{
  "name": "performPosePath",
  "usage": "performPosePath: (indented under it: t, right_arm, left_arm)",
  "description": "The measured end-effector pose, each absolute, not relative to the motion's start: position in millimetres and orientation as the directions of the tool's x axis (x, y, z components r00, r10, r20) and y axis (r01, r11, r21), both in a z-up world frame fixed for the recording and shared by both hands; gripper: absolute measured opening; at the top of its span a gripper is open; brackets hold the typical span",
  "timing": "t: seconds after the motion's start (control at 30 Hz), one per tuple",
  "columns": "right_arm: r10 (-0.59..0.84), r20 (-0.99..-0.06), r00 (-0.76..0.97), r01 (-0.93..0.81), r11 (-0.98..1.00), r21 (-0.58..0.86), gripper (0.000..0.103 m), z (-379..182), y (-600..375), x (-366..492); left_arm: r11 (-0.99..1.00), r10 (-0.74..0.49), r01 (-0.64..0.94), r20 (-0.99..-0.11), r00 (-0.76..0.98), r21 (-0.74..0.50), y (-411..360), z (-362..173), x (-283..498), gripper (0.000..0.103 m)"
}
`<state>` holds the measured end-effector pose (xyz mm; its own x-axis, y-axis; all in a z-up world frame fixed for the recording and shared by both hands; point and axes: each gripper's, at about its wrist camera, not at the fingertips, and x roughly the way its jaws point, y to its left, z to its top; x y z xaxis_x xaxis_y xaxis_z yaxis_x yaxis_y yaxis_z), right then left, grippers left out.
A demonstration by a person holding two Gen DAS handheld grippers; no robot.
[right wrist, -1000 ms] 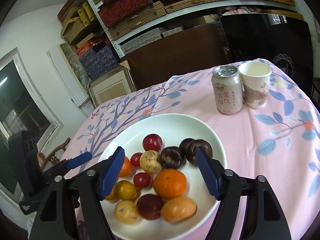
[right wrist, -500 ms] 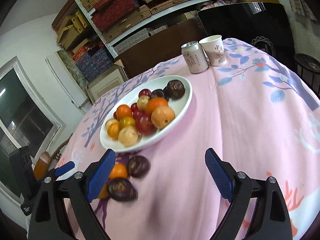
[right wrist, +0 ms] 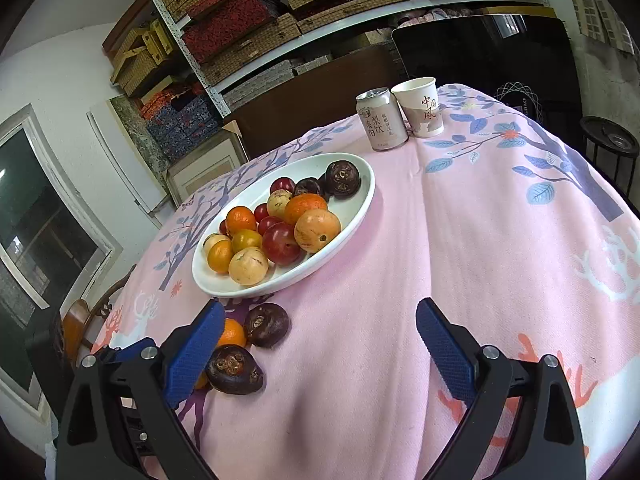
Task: Organize fruits
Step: 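Move both open tools back toward the remaining fruit pile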
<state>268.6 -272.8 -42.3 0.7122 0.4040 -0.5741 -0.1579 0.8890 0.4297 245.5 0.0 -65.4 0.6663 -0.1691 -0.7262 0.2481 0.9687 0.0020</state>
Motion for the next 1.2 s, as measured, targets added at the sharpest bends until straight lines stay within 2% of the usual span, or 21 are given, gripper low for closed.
performPosePath:
  t: [0.2, 0.43, 0.57, 0.73, 0.93, 1.03, 1.2]
  right_arm:
    - [0.408, -0.587, 0.7, -0.147, 0.886, 0.44, 0.097, -46, -272, 271]
    - [0.418, -0.593, 0.689, -0.191, 0.893, 0.408, 0.097, -47, -261, 268]
    - [0.433, -0.629, 0.646, -0.267, 0.9, 0.345, 0.097, -51, -239, 266]
    - [0.371, -0.667, 0.646, -0.341, 0.922, 0.183, 0.097, -56, -204, 258]
    - [0.355, -0.7, 0.62, -0.376, 0.917, 0.132, 0.097, -64, -184, 259]
    - [0.337, -0.714, 0.614, -0.36, 0.924, 0.127, 0.097, -67, -186, 261]
    - [0.284, -0.713, 0.641, -0.21, 0.959, 0.192, 0.097, -65, -231, 271]
  left_arm:
    - [0.978, -0.181, 0.194, -0.749, 0.637, -0.071, 16, -71, 255, 0.099]
    - [0.975, -0.162, 0.221, -0.762, 0.627, -0.025, 10, -73, 252, 0.099]
    - [0.964, -0.14, 0.265, -0.789, 0.598, 0.029, -4, -79, 254, 0.099]
    - [0.964, -0.142, 0.265, -0.805, 0.576, 0.019, -4, -84, 257, 0.099]
    - [0.965, -0.13, 0.261, -0.817, 0.562, 0.025, -5, -87, 259, 0.099]
    - [0.965, -0.133, 0.261, -0.818, 0.56, 0.022, -5, -87, 260, 0.099]
    - [0.965, -0.133, 0.26, -0.818, 0.559, 0.021, -5, -87, 260, 0.099]
